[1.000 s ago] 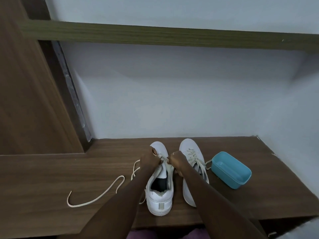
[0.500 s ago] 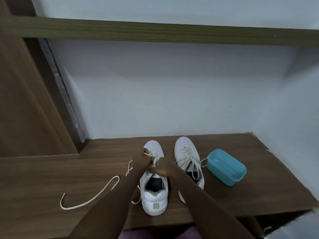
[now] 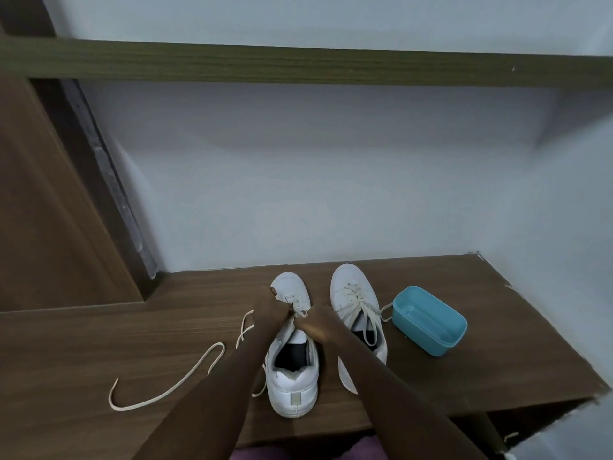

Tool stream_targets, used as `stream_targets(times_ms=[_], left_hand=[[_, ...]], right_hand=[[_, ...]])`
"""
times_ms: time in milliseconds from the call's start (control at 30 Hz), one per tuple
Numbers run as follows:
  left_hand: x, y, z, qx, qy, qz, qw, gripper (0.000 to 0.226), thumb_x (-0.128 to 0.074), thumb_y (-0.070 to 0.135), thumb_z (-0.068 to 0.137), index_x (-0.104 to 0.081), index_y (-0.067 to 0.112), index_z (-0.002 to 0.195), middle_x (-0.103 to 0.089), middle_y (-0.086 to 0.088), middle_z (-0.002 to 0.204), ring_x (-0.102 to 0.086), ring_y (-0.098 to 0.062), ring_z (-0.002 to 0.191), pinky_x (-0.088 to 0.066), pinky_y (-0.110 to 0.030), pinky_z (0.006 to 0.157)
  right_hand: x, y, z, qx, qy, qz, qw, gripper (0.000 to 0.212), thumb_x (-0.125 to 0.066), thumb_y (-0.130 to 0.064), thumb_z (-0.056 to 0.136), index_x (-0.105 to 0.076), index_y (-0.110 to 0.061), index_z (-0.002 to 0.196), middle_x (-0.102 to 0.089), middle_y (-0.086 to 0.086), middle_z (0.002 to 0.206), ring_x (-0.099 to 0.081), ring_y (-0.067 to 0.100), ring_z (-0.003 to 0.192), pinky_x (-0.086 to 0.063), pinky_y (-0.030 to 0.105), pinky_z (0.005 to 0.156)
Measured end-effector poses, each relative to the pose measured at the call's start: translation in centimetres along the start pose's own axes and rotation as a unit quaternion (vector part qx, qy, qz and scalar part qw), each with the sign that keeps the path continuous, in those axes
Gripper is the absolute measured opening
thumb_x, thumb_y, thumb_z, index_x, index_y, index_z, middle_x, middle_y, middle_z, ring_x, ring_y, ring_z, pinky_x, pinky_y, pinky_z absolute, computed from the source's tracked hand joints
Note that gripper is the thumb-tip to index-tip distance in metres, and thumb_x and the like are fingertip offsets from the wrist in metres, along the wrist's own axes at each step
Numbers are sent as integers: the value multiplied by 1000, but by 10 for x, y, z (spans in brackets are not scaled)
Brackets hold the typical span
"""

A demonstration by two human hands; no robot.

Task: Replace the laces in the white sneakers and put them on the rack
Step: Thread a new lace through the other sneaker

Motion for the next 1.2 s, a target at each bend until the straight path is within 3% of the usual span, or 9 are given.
stream_targets(times_ms=[200,367,500,567,667,767,933,1067,1200], left_hand=[[-3,-2,-1,1,-4,1,1000,40,-66,6,75,-49,6,111,-61,-14,107,-59,-30,101,-40,-30,75],[-8,-10,11,-23,-36,4,999,31,-64,9,67,-42,19,86,-71,-12,92,-65,-27,92,-49,-40,85],[-2,-1,2,-36,-59,-7,998,36,-62,-7,74,-43,23,73,-66,1,70,-60,-14,69,-45,-29,74],[-1,1,2,-39,-71,-12,997,34,-63,-9,73,-47,20,68,-63,2,68,-60,-16,71,-46,-31,77],[3,3,2,-44,-89,-21,995,31,-62,-11,73,-52,18,67,-63,2,67,-63,-19,73,-49,-33,81],[7,7,-4,-53,-89,-14,994,29,-61,-10,77,-52,18,69,-61,3,67,-58,-8,65,-46,-22,68],[16,8,-12,-43,-40,21,998,21,-67,12,78,-56,26,68,-60,9,71,-57,-14,78,-39,-23,65],[10,12,-19,-63,-41,130,989,38,-52,60,76,-59,31,54,-68,-1,82,-63,-21,88,-49,-35,82],[-2,1,-10,-76,-54,223,970,61,-42,71,71,-72,19,85,-67,-4,100,-58,-23,103,-46,-45,93]], right_hand=[[9,11,1,-76,-5,155,985,37,-56,-41,88,-50,-17,60,-47,-4,54,-43,7,48,-32,20,48],[18,10,20,-52,101,96,989,23,-68,-24,84,-72,-9,102,-70,5,95,-62,19,90,-46,24,81],[13,6,30,-97,126,74,984,23,-63,-13,84,-69,-2,103,-69,14,106,-58,18,85,-49,24,69],[16,2,28,-88,126,6,988,26,-54,-10,89,-62,2,111,-64,12,99,-61,22,99,-45,22,66],[29,2,21,-72,149,-65,984,27,-41,-7,95,-56,0,116,-61,12,111,-59,28,112,-47,30,82],[58,10,13,-66,173,-130,974,28,-40,-5,95,-58,2,115,-62,16,118,-60,30,110,-48,33,88],[121,18,2,-66,234,-193,951,29,-41,1,91,-60,1,112,-62,16,117,-61,29,109,-50,33,88],[156,23,-18,-121,245,-236,932,26,-45,-3,89,-61,-3,110,-61,12,115,-61,27,107,-49,31,83],[170,41,-34,-227,219,-295,902,31,-44,-15,92,-61,-10,118,-60,4,120,-57,22,114,-48,30,84]])
Point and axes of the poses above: each hand's wrist, its own z-axis towards the middle knuckle, its own x-axis out of the back of the hand, y = z × x, the point moved 6 cm from there along z, towards the middle knuckle
